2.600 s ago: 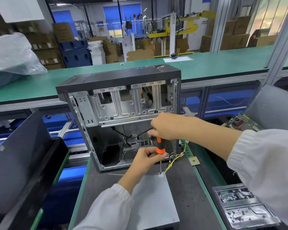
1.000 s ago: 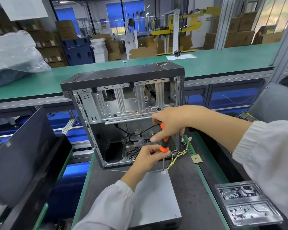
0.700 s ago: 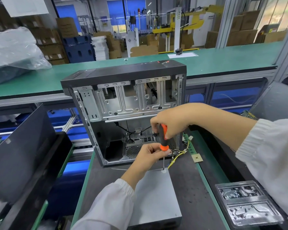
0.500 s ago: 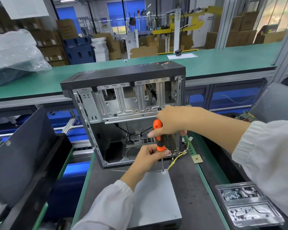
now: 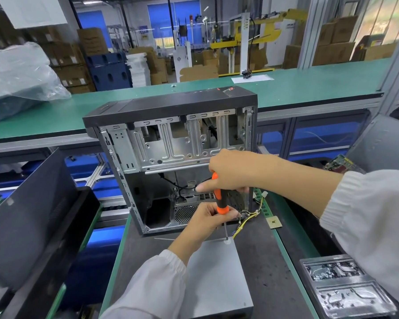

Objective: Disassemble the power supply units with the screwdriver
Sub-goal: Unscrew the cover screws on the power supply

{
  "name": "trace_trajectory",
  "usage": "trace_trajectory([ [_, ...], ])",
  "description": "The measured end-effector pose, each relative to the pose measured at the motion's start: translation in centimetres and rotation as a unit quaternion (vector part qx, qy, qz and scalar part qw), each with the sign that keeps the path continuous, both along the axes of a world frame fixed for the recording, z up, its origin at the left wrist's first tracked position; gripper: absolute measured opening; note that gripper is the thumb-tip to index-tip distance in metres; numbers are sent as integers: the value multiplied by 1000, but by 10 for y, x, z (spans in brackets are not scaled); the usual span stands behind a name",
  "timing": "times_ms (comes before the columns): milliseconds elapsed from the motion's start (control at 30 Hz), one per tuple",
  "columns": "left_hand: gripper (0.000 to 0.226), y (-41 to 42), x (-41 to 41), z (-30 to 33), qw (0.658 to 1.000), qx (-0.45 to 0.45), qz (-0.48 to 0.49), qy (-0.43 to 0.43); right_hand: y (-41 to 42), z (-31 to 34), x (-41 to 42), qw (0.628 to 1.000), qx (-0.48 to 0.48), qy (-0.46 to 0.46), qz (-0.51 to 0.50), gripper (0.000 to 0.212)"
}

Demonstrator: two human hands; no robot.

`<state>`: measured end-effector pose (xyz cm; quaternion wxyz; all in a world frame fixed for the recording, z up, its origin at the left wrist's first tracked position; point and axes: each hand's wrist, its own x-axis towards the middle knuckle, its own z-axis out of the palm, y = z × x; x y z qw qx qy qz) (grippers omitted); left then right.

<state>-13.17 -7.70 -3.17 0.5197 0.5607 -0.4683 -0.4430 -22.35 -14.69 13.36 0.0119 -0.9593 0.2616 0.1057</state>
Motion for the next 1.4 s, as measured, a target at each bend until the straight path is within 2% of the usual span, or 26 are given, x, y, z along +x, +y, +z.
trace_trajectory([
  [67, 9, -1, 0, 0, 1000, 1, -5, -4, -1, 2, 1, 1000, -5, 15, 16, 38],
  [100, 9, -2, 0, 0, 1000, 0, -6, -7, -3, 7, -1, 999, 31, 37, 13, 20],
  [133, 9, -2, 0, 0, 1000, -4, -6, -6, -5, 12, -3, 995, 78, 56, 10, 12],
  [200, 9, -2, 1, -1, 1000, -9, -1, 0, -8, 19, -8, 988, 131, 77, 17, 32],
  [233, 9, -2, 0, -1, 1000, -10, 4, 2, -8, 20, -10, 990, 120, 74, 18, 42],
  [333, 10, -3, 0, 1, 1000, -9, 9, 3, -4, 10, -10, 999, 3, 53, -7, 68],
  [433, 10, -3, -1, 0, 1000, -11, -4, 6, -4, -2, -8, 997, -72, 11, -12, 59],
  [567, 7, -3, -1, -1, 1000, -22, -7, 10, -12, -1, -9, 997, 13, 64, 46, 18],
  [667, 8, -3, 0, -2, 999, -32, -6, 7, -16, 6, -13, 993, 61, 56, 87, 56],
  [767, 11, -3, 1, -2, 1000, -24, 1, 8, -18, 2, -14, 999, -4, 39, 26, 72],
  [867, 21, -3, 3, -3, 1000, -19, -1, 10, -17, -5, -11, 999, -14, 32, 4, 66],
  [900, 17, -3, 3, -3, 1000, -19, -3, 11, -18, -5, -10, 999, -11, 38, 16, 57],
  [967, 9, -4, 2, -2, 1000, -23, -8, 7, -20, 1, -11, 996, 62, 54, 42, 24],
  [1000, 11, -4, 2, -3, 1000, -25, -6, 2, -21, 6, -12, 991, 109, 64, 50, 23],
  [1067, 21, -4, 2, -4, 1000, -28, 3, 1, -24, 11, -15, 983, 159, 67, 58, 43],
  [1133, 31, -5, 2, -5, 1000, -24, 9, 4, -19, 12, -17, 989, 138, 45, 23, 53],
  [1200, 24, -5, 2, -5, 1000, -19, 6, 1, -15, 7, -15, 997, 71, 31, -6, 62],
  [1267, 14, -6, 2, -4, 1000, -19, 1, 1, -16, 1, -12, 999, 21, 25, 8, 54],
  [1367, 24, -6, 2, -3, 1000, -15, 9, -2, -21, 4, -11, 995, 56, 54, 68, 11],
  [1400, 29, -5, 2, -2, 1000, -16, 12, -5, -21, 8, -13, 991, 74, 61, 90, 20],
])
